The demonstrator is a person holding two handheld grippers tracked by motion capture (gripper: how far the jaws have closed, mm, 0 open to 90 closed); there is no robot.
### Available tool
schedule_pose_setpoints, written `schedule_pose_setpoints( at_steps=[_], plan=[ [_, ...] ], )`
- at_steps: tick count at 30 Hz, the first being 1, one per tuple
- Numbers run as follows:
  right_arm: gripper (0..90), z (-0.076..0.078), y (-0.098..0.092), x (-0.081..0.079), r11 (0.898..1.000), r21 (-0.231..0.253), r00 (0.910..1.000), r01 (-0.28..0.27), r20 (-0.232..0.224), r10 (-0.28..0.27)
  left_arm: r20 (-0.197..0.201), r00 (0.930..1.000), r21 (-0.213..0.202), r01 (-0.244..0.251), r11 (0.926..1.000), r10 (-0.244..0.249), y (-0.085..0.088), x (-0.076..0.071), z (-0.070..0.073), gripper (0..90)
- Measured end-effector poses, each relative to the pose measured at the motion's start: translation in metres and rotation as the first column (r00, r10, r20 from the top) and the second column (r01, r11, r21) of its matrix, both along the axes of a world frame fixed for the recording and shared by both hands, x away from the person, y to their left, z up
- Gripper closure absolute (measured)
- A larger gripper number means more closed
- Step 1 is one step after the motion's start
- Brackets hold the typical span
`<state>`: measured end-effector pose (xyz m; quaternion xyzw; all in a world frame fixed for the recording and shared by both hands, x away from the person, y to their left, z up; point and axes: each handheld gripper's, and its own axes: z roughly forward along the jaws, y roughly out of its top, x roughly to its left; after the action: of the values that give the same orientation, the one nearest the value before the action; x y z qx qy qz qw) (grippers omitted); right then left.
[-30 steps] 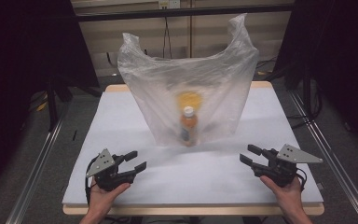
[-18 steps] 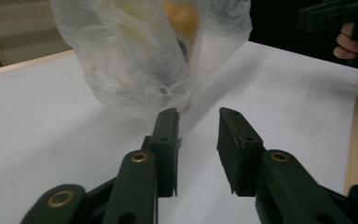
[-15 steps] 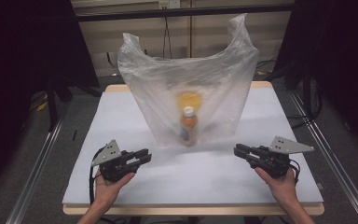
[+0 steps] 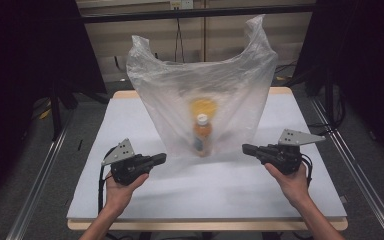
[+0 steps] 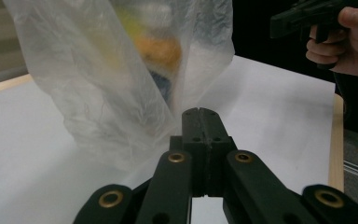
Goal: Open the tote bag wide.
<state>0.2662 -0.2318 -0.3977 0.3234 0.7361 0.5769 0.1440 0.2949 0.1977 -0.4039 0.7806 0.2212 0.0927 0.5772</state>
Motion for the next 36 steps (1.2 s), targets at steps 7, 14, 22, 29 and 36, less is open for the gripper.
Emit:
schedule_pose_setpoints(
  at_steps=[7, 14, 22, 29, 36],
  plan=[
    [90.0, 0.013, 0.006, 0.014, 1.000, 0.025, 0.9997, -0.007, 0.022, 0.006, -0.036, 0.9993, -0.058, 0.002, 0.9983, -0.004, -0.007, 0.007, 0.006, 90.0],
    [90.0, 0.030, 0.010, 0.030, 0.998, 0.059, 0.9987, -0.001, 0.052, -0.002, -0.012, 0.9997, -0.021, -0.023, 0.9995, 0.022, -0.013, 0.020, 0.016, 90.0],
    [90.0, 0.047, 0.017, 0.046, 0.997, 0.067, 0.9975, -0.034, 0.063, 0.030, 0.000, 0.9999, -0.020, -0.011, 0.9997, 0.011, -0.017, 0.035, 0.031, 90.0],
    [90.0, 0.070, 0.024, 0.063, 0.997, 0.054, 0.9950, -0.061, 0.083, 0.056, 0.037, 0.9993, -0.042, -0.008, 0.9991, 0.010, -0.022, 0.049, 0.057, 90.0],
    [90.0, 0.092, 0.033, 0.075, 0.997, 0.034, 0.9934, -0.068, 0.095, 0.064, 0.062, 0.9981, -0.058, 0.008, 0.9983, -0.004, -0.028, 0.060, 0.077, 90.0]
  ],
)
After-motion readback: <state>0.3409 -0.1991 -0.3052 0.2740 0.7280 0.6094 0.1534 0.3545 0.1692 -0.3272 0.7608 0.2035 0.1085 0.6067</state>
